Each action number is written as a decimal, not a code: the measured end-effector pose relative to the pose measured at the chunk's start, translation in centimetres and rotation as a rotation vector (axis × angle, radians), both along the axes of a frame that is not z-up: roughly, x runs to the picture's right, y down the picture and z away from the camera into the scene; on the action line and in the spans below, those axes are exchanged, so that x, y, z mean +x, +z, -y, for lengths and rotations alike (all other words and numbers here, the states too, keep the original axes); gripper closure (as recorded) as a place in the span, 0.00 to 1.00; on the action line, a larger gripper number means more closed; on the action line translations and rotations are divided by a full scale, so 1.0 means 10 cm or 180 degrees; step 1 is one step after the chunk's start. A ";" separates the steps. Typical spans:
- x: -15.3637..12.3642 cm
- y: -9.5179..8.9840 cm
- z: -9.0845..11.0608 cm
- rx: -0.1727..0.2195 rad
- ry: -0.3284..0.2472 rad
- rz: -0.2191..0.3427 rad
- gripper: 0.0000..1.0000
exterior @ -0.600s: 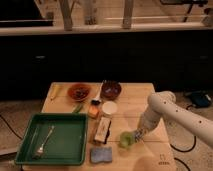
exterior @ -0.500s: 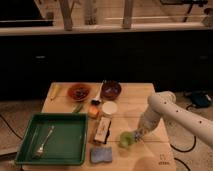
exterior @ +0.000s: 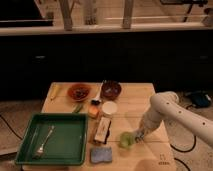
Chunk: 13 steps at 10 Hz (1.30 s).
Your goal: Place towel in table surface
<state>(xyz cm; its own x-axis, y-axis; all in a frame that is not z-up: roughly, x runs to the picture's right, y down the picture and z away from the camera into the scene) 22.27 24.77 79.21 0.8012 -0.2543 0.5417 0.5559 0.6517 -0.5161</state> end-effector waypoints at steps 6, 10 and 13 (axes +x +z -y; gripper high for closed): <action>0.15 0.01 0.09 0.0039 0.0070 -0.0084 1.00; 0.26 0.02 0.12 0.0032 0.0145 -0.0149 0.73; 0.32 0.01 0.11 0.0030 0.0177 -0.0169 0.43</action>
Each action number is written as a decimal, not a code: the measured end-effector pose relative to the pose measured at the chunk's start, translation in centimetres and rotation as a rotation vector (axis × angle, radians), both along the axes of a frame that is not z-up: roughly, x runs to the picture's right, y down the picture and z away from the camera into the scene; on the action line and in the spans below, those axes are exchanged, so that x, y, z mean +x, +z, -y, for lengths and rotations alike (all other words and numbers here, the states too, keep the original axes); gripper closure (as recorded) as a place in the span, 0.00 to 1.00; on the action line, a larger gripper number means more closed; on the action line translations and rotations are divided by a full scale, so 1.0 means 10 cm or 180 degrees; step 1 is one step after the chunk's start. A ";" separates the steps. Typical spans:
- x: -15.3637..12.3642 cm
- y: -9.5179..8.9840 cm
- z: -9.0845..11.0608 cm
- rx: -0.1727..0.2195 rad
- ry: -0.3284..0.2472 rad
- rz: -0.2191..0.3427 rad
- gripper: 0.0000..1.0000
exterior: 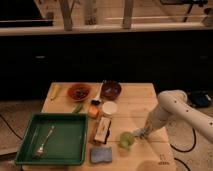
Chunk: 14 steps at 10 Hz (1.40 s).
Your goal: Place towel in table surface
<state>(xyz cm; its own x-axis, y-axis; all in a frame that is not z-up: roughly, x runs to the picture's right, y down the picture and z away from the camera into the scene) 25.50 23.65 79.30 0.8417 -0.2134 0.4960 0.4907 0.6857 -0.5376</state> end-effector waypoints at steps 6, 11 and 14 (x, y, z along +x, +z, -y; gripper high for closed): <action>0.01 -0.01 -0.03 -0.0021 -0.0016 -0.0001 0.20; 0.04 -0.01 -0.04 -0.0039 -0.0014 0.0013 0.20; 0.05 0.00 -0.01 -0.0035 0.0000 0.0046 0.20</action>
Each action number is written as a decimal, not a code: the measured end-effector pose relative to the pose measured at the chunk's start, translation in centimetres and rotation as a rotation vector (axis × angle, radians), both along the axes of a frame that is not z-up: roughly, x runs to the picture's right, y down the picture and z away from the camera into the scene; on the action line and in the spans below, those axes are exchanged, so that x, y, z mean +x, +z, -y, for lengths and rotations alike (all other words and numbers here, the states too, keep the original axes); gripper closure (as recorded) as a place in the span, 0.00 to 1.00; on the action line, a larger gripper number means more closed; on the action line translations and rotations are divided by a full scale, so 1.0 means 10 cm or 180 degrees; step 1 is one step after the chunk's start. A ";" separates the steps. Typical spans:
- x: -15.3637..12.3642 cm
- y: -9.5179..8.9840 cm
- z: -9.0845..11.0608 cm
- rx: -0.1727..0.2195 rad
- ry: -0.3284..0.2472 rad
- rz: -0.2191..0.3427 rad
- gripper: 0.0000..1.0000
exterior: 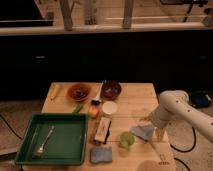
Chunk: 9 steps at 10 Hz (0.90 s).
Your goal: Place towel in table surface
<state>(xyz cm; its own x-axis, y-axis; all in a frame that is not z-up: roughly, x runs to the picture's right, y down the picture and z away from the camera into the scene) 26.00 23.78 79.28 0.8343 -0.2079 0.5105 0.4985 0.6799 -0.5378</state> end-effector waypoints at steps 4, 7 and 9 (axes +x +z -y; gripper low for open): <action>0.03 0.01 0.03 0.0020 0.0031 0.0053 0.20; 0.02 0.01 0.03 0.0020 0.0030 0.0054 0.20; 0.02 0.01 0.03 0.0020 0.0030 0.0054 0.20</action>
